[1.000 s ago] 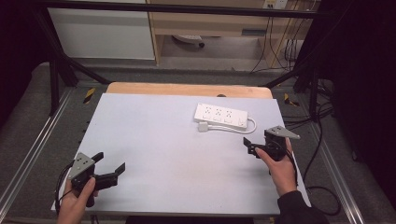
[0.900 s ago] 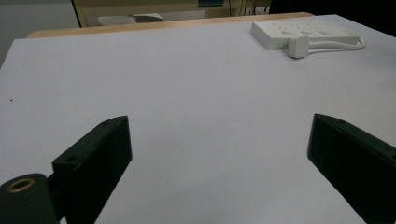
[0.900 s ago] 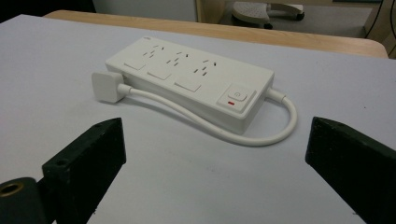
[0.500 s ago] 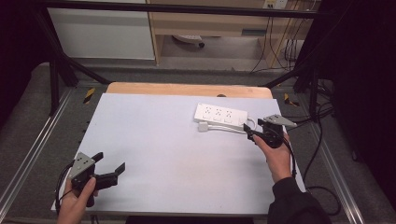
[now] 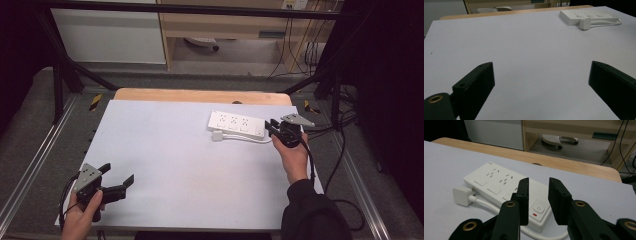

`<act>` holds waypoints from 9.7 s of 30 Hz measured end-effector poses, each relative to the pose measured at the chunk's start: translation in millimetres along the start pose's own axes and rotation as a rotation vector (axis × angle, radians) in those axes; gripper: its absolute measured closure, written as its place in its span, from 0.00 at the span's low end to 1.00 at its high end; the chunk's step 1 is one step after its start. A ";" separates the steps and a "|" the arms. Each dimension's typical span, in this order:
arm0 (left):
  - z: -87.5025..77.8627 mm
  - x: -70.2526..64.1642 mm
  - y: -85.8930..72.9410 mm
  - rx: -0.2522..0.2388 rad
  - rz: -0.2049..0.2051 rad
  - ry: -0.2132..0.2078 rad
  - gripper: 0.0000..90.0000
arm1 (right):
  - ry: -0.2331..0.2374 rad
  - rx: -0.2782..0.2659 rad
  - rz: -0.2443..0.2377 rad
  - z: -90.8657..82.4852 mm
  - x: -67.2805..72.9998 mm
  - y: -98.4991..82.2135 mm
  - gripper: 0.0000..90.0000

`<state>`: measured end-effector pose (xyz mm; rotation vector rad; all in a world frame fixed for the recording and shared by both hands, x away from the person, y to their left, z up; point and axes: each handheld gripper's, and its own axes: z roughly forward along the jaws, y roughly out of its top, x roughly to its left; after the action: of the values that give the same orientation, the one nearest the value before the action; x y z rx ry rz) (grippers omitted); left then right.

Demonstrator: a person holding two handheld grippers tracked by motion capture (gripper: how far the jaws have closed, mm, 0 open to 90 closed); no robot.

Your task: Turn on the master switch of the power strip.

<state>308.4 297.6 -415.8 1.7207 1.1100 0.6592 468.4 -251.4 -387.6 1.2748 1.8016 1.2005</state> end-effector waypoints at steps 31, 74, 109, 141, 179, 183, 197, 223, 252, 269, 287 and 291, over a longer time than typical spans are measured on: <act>0.2 1.6 -0.2 0.000 0.004 0.007 0.08 | -0.008 0.057 0.047 46.3 -17.4 -4.7 1.00; 0.0 1.3 -0.6 0.004 0.010 0.001 0.08 | 0.004 0.146 0.042 69.3 -9.6 -10.3 1.00; 0.1 1.3 -0.8 0.007 0.011 -0.002 0.08 | -0.005 0.231 0.017 74.8 -6.6 -19.2 1.00; -0.3 0.3 -0.8 0.006 0.019 -0.008 0.08 | -0.002 0.253 0.027 74.5 -5.3 -20.4 1.00; 0.3 0.0 -1.1 0.013 0.015 -0.006 0.08 | -0.008 0.228 0.018 73.8 -4.7 -24.7 1.00; 0.3 -0.1 -1.2 0.013 0.015 -0.005 0.08 | -0.011 0.220 0.016 73.6 -3.9 -26.1 1.00; 0.4 -0.2 -1.3 0.016 0.015 -0.006 0.08 | -0.005 0.211 0.023 73.5 -5.0 -27.3 1.00; -0.3 0.5 -1.1 0.013 0.018 -0.006 0.08 | -0.017 0.207 0.020 72.9 -3.0 -27.2 1.00; 0.0 0.9 -1.1 0.014 0.015 -0.004 0.08 | -0.014 0.192 0.047 68.9 -4.5 -22.2 0.97; -0.5 1.7 -1.2 0.012 0.012 -0.001 0.08 | 0.029 0.178 0.074 64.7 0.2 -14.3 0.59; -0.9 2.3 -1.6 0.014 0.008 0.001 0.08 | 0.023 0.169 0.122 64.1 2.8 -8.5 0.10; -1.0 2.4 -1.6 0.013 0.008 0.002 0.08 | 0.024 0.164 0.116 60.4 2.3 -6.2 0.08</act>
<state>308.1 300.4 -417.0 1.7368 1.1118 0.6596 517.3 -230.7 -417.2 1.4814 1.8982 1.1523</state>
